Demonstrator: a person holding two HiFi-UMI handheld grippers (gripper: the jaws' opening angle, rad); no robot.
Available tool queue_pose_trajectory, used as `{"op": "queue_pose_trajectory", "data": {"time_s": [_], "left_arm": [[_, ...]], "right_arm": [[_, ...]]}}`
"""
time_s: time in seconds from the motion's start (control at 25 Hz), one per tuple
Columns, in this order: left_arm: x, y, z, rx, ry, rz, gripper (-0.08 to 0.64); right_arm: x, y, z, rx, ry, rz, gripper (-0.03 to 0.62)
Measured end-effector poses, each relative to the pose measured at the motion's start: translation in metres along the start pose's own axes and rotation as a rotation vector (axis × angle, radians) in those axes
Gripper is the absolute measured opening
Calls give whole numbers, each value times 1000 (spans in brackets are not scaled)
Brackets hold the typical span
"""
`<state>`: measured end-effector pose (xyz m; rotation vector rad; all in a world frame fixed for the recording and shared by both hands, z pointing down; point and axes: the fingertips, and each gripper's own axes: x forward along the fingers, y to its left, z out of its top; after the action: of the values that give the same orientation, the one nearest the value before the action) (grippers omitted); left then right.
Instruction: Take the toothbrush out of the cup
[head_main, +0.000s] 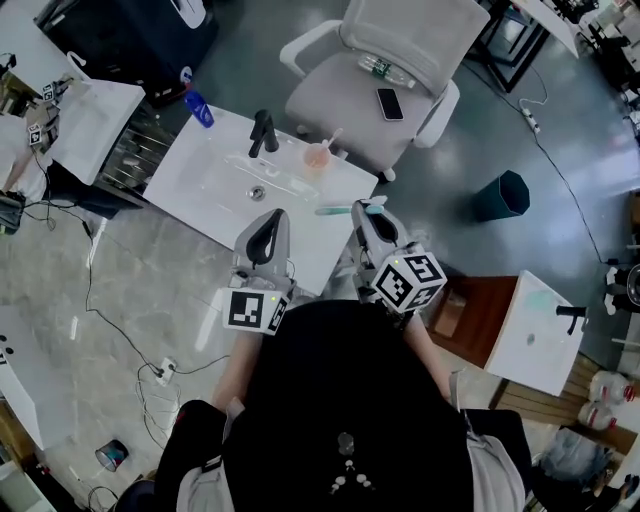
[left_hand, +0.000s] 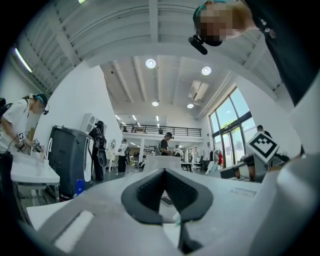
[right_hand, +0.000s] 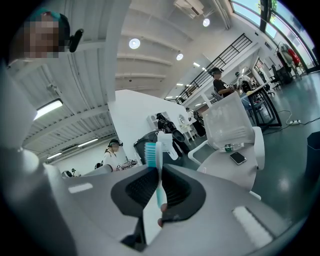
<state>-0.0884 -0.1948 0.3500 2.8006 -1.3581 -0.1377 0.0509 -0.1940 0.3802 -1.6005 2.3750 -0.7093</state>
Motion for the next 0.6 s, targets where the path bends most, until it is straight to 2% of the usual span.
{"op": "queue_pose_trajectory", "data": {"time_s": [0.6], "left_arm": [[11, 9, 37, 46, -62, -10, 2]], "right_arm": [[1, 19, 37, -81, -56, 31, 25]]}}
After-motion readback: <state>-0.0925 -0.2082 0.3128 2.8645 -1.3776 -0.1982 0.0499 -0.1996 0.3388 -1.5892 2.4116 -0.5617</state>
